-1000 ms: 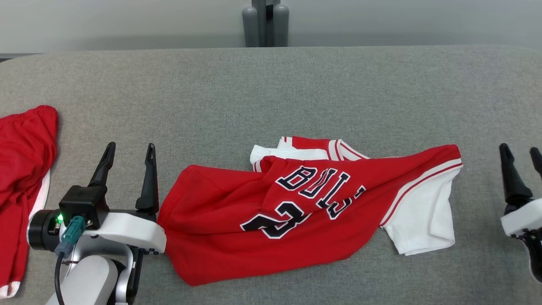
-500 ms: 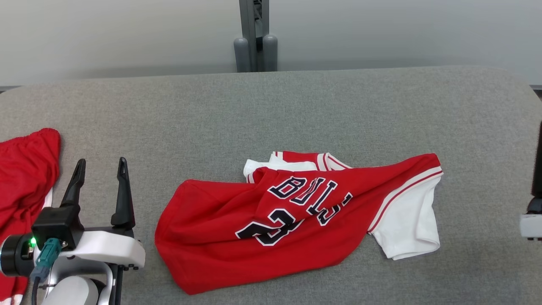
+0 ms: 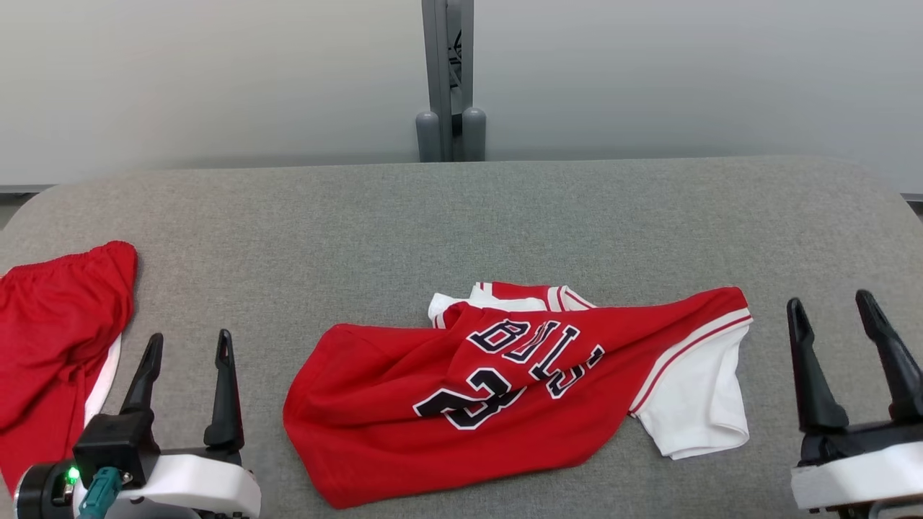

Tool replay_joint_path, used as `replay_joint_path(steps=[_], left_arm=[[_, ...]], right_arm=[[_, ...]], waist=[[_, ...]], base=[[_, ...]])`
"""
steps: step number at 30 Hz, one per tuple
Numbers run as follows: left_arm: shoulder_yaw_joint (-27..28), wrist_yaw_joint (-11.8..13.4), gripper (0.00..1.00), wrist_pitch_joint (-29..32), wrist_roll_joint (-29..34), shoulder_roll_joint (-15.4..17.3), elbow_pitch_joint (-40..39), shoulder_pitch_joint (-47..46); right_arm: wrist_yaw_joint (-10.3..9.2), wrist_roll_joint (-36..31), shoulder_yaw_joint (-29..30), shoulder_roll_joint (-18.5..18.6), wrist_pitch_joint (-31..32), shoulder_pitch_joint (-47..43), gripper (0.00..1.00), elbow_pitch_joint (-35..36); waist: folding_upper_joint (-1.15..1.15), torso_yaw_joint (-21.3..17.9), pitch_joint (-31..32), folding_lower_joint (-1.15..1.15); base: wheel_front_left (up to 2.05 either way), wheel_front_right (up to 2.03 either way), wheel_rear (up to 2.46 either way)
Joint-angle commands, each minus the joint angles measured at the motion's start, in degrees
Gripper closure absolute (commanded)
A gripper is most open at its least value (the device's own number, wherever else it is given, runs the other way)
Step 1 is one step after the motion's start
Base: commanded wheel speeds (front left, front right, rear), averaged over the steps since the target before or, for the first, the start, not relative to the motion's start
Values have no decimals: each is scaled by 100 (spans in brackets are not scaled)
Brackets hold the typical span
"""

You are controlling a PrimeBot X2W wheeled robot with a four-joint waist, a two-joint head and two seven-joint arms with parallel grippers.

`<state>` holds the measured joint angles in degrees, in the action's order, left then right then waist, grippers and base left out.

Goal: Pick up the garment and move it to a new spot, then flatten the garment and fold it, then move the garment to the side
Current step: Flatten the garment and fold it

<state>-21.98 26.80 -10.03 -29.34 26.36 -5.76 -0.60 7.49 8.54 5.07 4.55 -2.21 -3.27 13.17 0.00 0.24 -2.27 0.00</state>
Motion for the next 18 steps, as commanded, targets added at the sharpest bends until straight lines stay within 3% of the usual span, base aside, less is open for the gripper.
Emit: replay_joint_path(steps=[1, 18], left_arm=[[-2, 50, 0, 20, 4, 32, -24, 43], [-142, 148, 0, 162, 57, 121, -200, 244]], right_arm=[[1, -38, 17, 0, 28, -92, 0, 32], [1, -81, 45, -153, 164, -502, 0, 166]], waist=[[0, 18, 26, 0], [0, 36, 138, 0]], base=[[0, 0, 0], [0, 0, 0]])
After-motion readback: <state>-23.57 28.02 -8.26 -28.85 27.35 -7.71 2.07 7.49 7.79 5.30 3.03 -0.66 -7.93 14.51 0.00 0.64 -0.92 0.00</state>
